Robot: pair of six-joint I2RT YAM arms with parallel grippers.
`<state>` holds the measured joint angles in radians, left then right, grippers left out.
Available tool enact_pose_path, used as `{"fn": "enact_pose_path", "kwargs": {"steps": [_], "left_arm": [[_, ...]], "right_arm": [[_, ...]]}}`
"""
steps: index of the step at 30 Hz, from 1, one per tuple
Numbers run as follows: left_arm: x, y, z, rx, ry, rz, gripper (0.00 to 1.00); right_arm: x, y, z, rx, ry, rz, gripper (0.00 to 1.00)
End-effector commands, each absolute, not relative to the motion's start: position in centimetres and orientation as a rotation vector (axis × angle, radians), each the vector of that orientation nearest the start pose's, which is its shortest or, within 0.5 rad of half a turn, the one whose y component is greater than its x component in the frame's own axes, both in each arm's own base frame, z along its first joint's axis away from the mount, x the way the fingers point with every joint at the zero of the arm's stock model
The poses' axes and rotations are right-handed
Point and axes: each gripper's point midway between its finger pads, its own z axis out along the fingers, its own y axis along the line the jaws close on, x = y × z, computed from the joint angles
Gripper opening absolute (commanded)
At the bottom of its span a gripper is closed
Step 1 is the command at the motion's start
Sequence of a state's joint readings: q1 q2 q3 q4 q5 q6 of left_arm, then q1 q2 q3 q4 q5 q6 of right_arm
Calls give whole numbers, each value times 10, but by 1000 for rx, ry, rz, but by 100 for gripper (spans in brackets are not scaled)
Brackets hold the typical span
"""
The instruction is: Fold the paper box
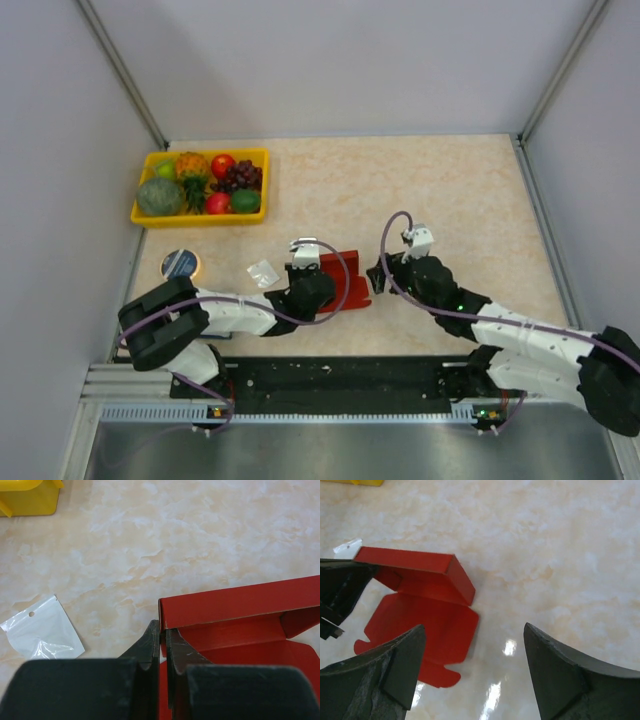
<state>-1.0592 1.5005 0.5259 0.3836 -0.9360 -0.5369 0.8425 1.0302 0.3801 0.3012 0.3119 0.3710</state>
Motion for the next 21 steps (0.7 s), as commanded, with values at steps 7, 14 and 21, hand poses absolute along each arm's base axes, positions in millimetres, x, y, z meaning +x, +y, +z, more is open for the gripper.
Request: {"fn": "enact_pose_path", "kwargs": {"steps": [7, 14, 21], "left_arm": [[261, -227, 73, -90, 2084, -69, 0], [251, -234, 73, -188, 2179, -131, 0], [245, -237, 71, -296, 2222, -166, 0]], "right_arm": [[188, 207, 88, 193, 2476, 814, 79], [187, 241, 116, 572, 2351, 1054, 79], [180, 276, 101, 692, 2375, 1103, 70]]}}
